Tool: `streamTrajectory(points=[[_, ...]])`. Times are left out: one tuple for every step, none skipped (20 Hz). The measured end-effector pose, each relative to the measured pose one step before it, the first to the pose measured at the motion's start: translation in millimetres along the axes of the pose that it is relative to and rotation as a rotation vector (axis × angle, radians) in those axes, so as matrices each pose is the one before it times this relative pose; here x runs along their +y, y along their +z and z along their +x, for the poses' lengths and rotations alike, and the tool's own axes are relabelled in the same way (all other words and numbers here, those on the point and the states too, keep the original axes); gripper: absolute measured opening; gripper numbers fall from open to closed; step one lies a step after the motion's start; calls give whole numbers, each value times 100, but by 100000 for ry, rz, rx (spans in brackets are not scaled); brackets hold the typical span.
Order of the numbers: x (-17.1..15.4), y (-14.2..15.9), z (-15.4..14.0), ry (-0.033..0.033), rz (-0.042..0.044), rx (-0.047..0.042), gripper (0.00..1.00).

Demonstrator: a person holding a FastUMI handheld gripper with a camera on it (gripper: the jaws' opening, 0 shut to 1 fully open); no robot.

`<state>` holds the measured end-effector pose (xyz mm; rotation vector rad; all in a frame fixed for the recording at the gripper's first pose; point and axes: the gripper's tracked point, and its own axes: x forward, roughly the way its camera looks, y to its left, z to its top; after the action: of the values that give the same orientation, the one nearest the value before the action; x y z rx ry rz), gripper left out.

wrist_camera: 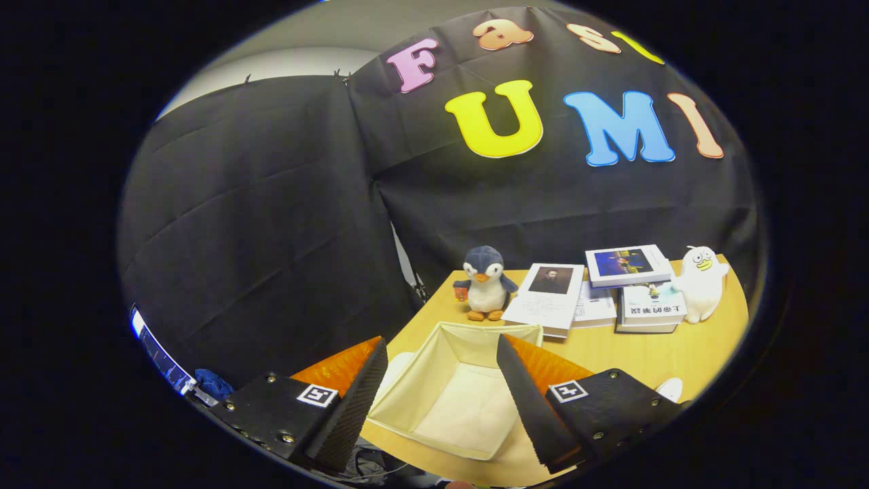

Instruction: Open the storage box then place both shoes into the box .Put the left shoe in first, then the right shoe, with the right side of both shoes facing outward in a uniform manner.

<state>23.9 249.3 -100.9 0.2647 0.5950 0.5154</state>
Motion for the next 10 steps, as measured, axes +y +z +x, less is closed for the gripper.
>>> streamTrajectory(points=[[-939,-200,-241,-1463,89,383,97],[-997,-324,-133,-1533,45,470,98],[-1019,-342,-70,-1663,-94,483,98],[-1091,-340,-62,-1900,-248,610,98],[-1040,-227,-82,-1686,-472,669,97],[-1001,-274,-51,-1824,-528,639,98],[-1170,-395,-104,-1883,-389,705,98],[-1128,-396,-32,-1696,-154,881,98],[-1055,-499,124,-1309,135,839,98],[-968,-473,62,-1102,355,990,98]])
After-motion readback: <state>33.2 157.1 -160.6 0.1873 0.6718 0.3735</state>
